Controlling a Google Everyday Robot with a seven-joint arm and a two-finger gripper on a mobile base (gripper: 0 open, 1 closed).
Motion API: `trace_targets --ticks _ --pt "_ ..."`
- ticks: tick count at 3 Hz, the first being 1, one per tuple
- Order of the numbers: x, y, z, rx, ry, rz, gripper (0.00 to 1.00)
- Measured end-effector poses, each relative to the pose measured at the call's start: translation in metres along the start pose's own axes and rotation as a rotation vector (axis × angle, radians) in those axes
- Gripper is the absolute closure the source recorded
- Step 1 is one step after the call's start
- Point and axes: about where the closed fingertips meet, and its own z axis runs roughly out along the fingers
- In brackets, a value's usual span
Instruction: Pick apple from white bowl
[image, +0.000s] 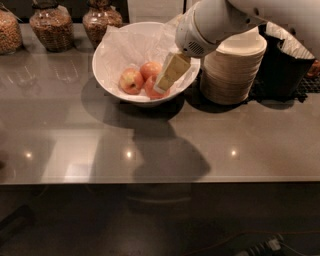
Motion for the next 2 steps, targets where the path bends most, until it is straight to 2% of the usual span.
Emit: trace_targets --ticks 2 --pt "-0.001 -0.001 0.041 -0.023 0.020 0.019 0.00"
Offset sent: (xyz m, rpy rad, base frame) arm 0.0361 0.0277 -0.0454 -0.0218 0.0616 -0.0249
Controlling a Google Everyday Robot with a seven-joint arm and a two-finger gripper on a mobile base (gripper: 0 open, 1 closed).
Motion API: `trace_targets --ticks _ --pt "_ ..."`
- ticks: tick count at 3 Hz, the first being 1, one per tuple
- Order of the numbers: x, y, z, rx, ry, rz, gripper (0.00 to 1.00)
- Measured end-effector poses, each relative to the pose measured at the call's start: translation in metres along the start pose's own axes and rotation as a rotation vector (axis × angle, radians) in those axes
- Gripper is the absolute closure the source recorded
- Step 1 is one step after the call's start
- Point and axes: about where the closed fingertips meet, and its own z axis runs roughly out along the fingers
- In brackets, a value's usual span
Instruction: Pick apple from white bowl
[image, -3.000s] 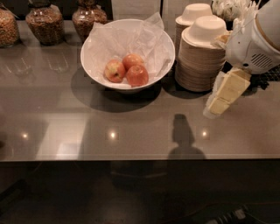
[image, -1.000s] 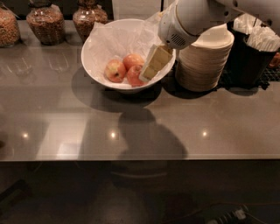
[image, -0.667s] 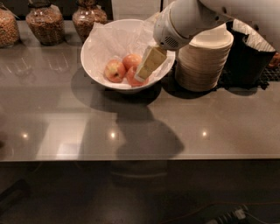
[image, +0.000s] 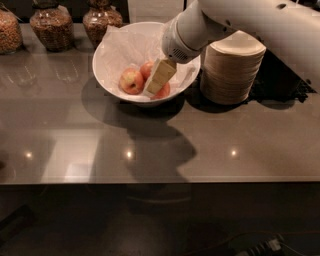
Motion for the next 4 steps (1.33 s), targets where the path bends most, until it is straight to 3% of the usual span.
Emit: trace_targets --ticks 1,3,4 --pt "0.012 -0.001 0.013 0.000 0.032 0.026 0.04" --pt "0.040 -0.006 0.024 0.045 0.089 0.094 0.42" --pt "0.049 -0.007 0.028 0.055 0.113 0.124 0.38"
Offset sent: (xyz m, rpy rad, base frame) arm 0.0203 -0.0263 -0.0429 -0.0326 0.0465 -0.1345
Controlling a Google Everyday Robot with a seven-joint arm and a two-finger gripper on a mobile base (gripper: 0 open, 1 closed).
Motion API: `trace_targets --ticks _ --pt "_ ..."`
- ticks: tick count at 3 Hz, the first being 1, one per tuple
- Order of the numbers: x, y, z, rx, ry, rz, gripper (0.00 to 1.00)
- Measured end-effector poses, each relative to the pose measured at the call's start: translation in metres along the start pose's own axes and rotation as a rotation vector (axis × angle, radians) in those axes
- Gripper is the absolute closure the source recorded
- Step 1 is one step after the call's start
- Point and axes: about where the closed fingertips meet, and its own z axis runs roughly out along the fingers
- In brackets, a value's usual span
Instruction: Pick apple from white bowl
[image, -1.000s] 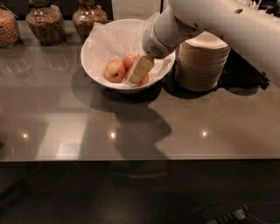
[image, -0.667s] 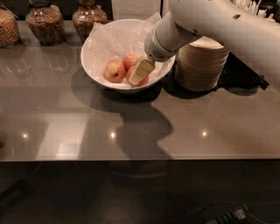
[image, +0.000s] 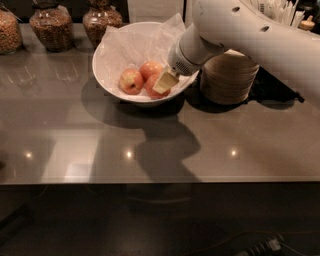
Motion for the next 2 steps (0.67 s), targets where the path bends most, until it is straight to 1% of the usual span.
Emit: trace_targets --ticks 1,2 --pt "0.0063 0.0035 0.0042 -0.011 0.017 0.022 0.34" --pt "0.0088 0.0083 0.0089 -0.030 0.027 0.036 0.35"
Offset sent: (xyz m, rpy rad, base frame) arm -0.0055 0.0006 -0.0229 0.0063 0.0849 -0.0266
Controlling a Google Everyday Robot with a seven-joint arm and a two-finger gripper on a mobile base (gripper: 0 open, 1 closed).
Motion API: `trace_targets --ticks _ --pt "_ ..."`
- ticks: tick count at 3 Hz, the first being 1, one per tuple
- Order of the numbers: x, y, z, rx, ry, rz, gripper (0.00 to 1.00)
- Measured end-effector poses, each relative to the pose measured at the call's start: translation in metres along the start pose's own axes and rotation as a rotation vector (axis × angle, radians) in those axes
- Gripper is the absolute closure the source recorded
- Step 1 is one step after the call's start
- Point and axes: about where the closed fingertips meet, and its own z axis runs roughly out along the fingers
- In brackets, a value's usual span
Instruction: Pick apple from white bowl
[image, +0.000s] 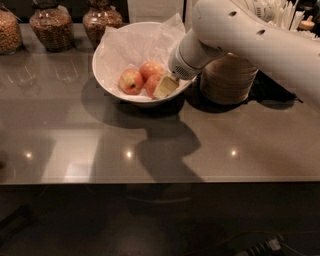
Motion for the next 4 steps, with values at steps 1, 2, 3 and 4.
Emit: trace_targets --ticks 1,2,3,4 --pt "-0.001 0.006 0.009 -0.031 -0.001 0.011 0.37" --pt "-0.005 0.010 0.019 -0.060 -0.011 0.016 0.38" --pt "-0.006 0.014 0.029 -0.087 -0.020 0.027 0.37" --pt "-0.006 0.016 0.034 -0.101 -0.029 0.033 0.56"
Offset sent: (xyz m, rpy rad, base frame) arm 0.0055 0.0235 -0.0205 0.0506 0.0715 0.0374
